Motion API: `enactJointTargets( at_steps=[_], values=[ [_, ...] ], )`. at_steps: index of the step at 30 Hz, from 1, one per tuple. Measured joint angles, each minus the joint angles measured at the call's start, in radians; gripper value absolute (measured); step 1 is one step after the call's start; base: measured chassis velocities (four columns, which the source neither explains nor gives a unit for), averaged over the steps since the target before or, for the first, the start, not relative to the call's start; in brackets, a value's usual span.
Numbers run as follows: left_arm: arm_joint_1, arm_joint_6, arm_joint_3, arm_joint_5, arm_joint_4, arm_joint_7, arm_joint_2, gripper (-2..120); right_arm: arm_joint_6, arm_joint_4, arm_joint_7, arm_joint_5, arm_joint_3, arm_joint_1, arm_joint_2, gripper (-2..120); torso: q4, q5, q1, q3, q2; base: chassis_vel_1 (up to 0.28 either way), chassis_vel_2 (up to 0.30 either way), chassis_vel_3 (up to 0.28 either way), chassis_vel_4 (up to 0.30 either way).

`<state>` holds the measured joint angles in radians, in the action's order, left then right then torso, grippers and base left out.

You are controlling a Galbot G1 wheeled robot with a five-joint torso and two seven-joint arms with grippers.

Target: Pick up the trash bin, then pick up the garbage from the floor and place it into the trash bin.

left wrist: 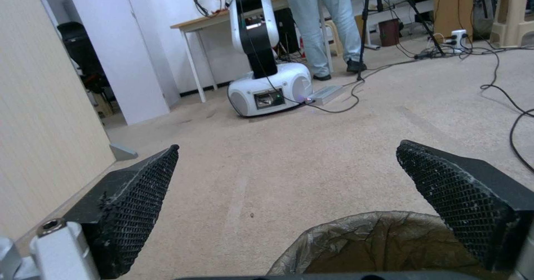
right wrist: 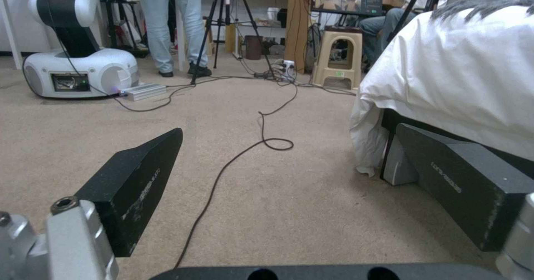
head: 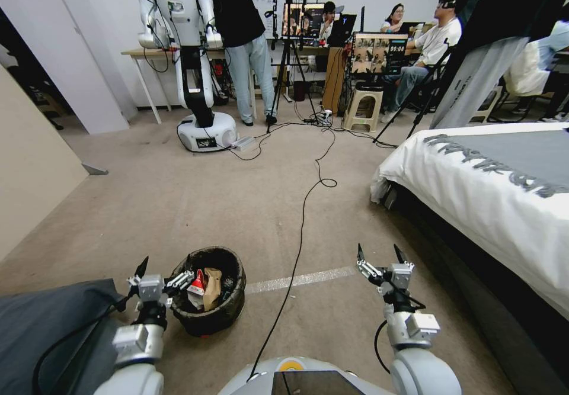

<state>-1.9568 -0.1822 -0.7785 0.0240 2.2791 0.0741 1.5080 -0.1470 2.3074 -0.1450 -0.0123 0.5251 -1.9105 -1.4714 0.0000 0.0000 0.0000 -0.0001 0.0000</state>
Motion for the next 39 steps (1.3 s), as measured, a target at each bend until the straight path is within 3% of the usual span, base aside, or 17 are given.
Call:
enactJointTargets(
  at_steps=[13,39],
  values=[
    [-0.035,-0.045,0.022,-0.022,-0.013,0.033,0.008,100,-0.036,-0.009,-0.013,-0.035,-0.01,-0.027,-0.011,100,0.0001,0.0,0.0,0.0,0.0,0.0,0.0,0.0,0.0],
    [-0.038,-0.044,0.019,-0.026,-0.016,0.034,0.009,100,-0.034,-0.011,-0.028,-0.039,-0.006,-0.027,-0.002,100,0.0,0.0,0.0,0.0,0.0,0.0,0.0,0.0,0.0]
  ],
)
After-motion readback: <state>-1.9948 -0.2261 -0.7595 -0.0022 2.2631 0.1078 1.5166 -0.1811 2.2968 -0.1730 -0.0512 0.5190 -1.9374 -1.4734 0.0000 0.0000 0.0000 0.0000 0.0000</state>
